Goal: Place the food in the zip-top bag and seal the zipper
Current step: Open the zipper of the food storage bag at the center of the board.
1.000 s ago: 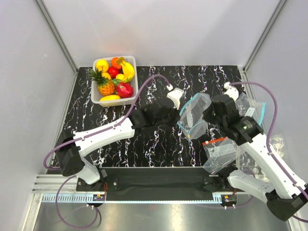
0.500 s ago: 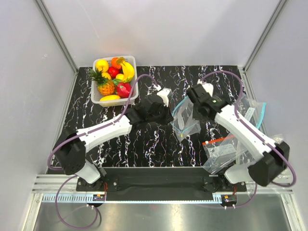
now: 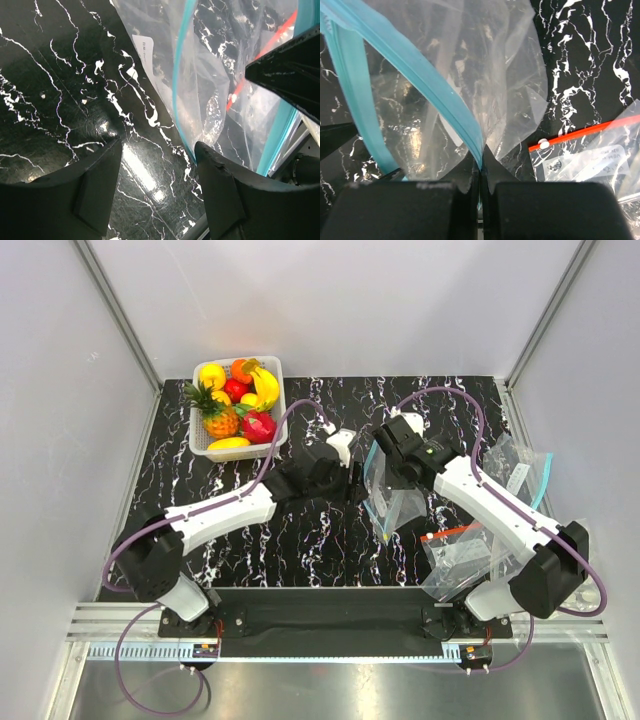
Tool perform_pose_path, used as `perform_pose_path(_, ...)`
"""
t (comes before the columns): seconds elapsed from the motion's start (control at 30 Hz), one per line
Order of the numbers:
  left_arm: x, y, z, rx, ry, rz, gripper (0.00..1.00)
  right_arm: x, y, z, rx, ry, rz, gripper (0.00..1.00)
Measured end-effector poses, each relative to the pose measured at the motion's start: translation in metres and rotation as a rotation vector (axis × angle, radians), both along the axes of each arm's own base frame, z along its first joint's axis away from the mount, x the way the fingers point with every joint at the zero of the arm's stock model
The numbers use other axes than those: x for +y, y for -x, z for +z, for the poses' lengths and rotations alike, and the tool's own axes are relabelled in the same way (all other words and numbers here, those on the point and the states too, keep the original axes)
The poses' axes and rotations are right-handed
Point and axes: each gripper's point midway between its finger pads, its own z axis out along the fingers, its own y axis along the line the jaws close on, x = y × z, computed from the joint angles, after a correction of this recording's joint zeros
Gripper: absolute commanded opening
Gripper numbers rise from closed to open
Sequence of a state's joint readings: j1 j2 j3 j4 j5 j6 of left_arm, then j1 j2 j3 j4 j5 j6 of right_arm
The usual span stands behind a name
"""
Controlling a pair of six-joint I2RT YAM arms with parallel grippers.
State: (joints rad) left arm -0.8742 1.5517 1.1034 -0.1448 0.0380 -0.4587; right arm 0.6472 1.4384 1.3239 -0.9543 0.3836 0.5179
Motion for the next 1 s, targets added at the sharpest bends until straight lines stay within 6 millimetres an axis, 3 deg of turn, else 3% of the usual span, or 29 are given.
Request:
perform_pose_path(0.27,-0.010,-0.005,-0.007,0.012,0.001,-0.008,0.65,0.010,-0.005,0.005,-0.018,-0.044,0.016,0.00)
perform_pose_path(0.57,-0.025,-0.013,0.003,0.004,0.046,0.001,0.62,0.020,-0.005,0.006,-0.025,-0.074,0.030,0.00)
perform_pose_path(0.7,-0.032,-0.014,0.002,0.004,0.055,0.003,0.42,0.024,-0.004,0.008,-0.027,-0.094,0.031,0.00)
perform_pose_path(0.77,-0.035,-0.015,-0.001,0.009,0.055,0.008,0.36,0.025,-0.003,0.009,-0.030,-0.099,0.030,0.00)
perform_pose_path(0.83,-0.037,-0.017,-0.004,0.011,0.051,0.019,0.23,0.025,-0.001,0.011,-0.031,-0.102,0.029,0.00)
perform_pose_path(1.0,-0.033,-0.023,-0.017,0.002,0.007,0.072,0.03,0.015,0.010,0.013,-0.010,-0.052,0.007,0.00)
